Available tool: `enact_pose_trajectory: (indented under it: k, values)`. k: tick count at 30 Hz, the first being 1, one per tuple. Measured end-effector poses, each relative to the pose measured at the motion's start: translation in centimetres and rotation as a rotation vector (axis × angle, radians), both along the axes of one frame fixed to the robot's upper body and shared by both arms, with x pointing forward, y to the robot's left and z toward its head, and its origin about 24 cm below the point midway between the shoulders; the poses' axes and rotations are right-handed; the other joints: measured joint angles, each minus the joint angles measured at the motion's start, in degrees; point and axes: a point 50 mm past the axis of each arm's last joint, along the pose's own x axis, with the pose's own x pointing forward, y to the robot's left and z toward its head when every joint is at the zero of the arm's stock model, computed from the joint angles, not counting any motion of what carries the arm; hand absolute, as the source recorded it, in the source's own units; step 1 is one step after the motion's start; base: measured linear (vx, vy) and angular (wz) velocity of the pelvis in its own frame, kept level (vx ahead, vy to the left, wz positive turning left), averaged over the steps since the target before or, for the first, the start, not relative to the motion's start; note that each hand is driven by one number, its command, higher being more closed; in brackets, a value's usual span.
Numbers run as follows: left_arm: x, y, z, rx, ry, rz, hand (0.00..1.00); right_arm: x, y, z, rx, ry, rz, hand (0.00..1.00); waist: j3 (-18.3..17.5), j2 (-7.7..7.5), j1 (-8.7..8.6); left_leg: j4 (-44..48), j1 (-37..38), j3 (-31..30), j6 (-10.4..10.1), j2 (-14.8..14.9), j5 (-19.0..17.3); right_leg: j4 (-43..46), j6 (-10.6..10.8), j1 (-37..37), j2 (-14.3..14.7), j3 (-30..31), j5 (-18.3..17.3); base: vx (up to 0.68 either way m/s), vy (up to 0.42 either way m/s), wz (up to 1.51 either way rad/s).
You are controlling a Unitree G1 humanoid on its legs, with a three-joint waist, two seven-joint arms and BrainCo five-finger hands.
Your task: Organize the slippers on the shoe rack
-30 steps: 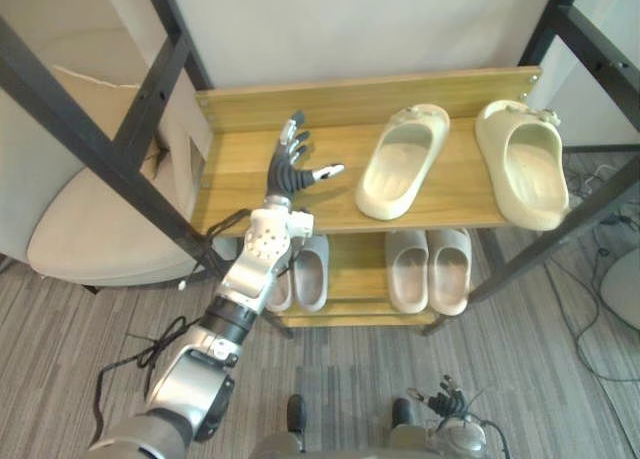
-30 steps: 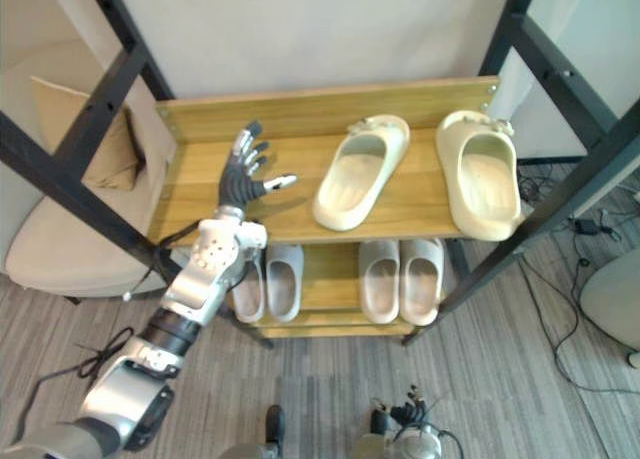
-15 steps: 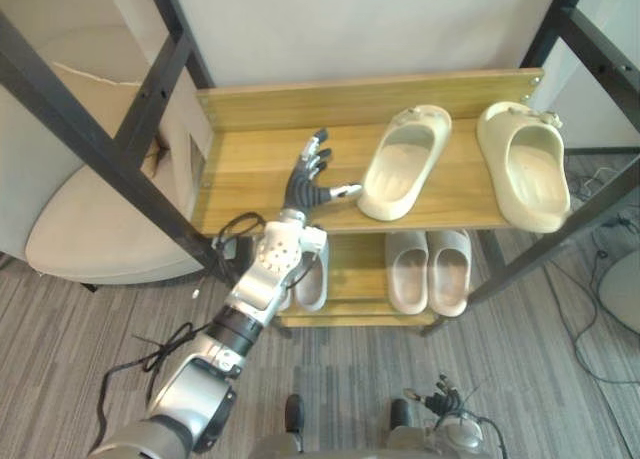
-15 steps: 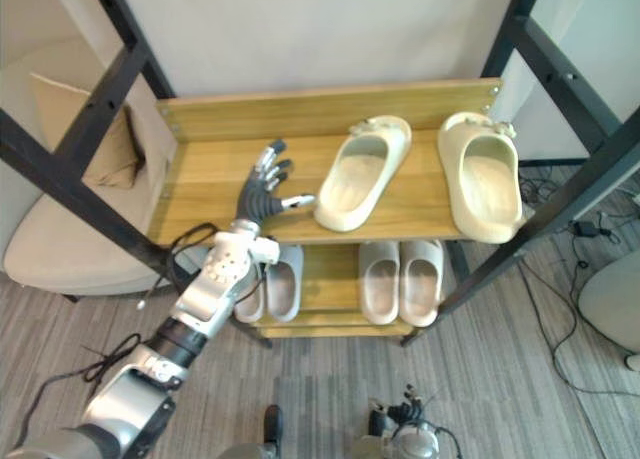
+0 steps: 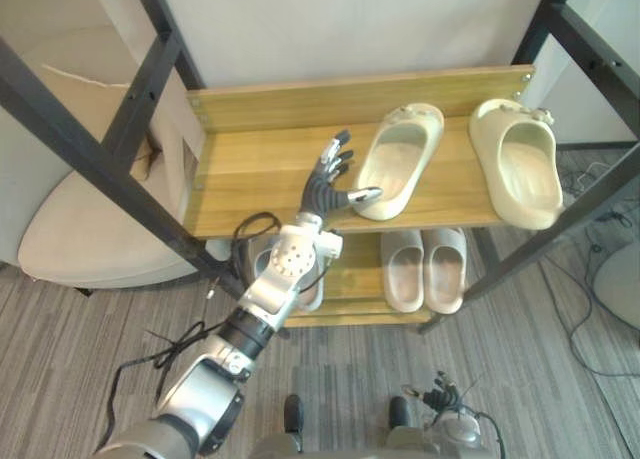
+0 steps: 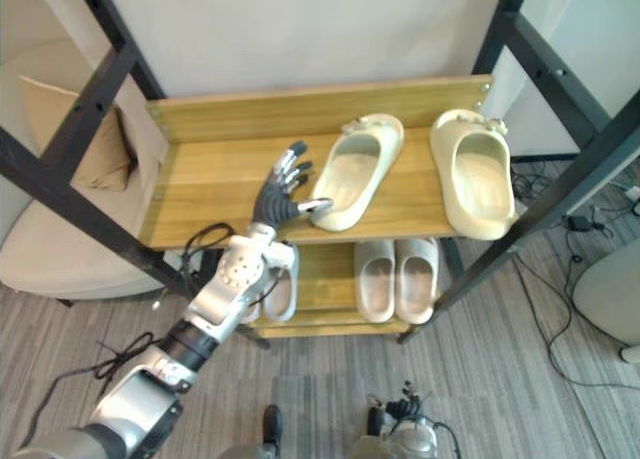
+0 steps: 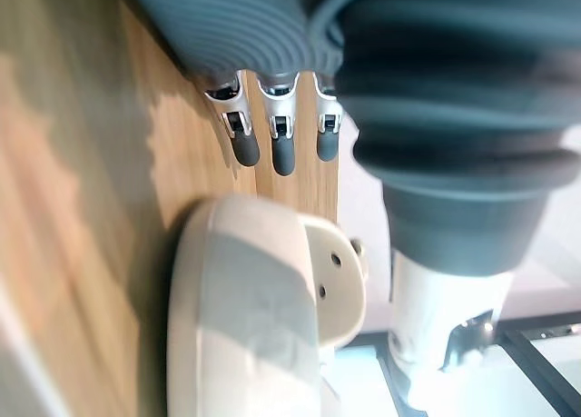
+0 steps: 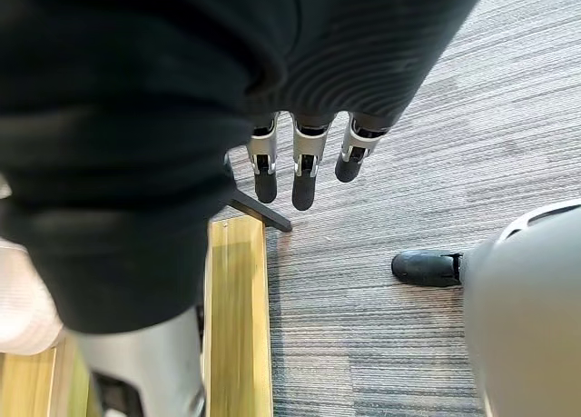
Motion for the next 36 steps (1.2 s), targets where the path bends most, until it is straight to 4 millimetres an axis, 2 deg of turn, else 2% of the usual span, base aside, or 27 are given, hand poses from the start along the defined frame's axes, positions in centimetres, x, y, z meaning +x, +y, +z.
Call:
enact_pose_trajectory:
  k: [11,16,20,36]
  values:
    - [-1.0,-2.7,-0.1,-0.044,0.025,-0.091,0.0,0.3,0.5,0.0,-0.002,-0.001,0.035,0.0,-0.1,-0.49,-0.09,0.0,0.0,-0.1,0.0,0.0,0.0,0.0,0.0,0.1,0.0,-0.1,0.0,0.0,0.0,0.0]
    - [-2.1,-5.2,-0.3,-0.045,0.039,-0.168,0.0,0.4,0.3,0.1,-0.01,-0.004,0.036,0.0,-0.2,-0.79,-0.13,0.0,0.0,0.1,0.0,0.0,0.0,1.2,0.4,-0.4,-0.3,0.5,-0.4,0.0,0.0,-0.01]
    - [-2.5,-6.9,-0.2,-0.041,0.049,-0.21,0.0,0.4,0.0,0.1,-0.021,-0.003,0.04,0.0,-0.2,-0.8,-0.19,0.0,0.0,1.1,0.0,0.0,0.0,4.8,0.6,-2.8,-0.8,1.9,-2.0,-0.03,0.003,-0.1]
    - [-2.1,-7.2,0.7,-0.059,0.046,-0.186,0.0,-0.3,-0.1,0.0,-0.019,0.009,0.024,0.0,-0.3,-0.78,-0.22,0.0,-0.4,2.1,0.0,-0.2,0.0,7.1,1.1,-4.6,-1.3,2.8,-2.9,0.0,0.001,-0.01]
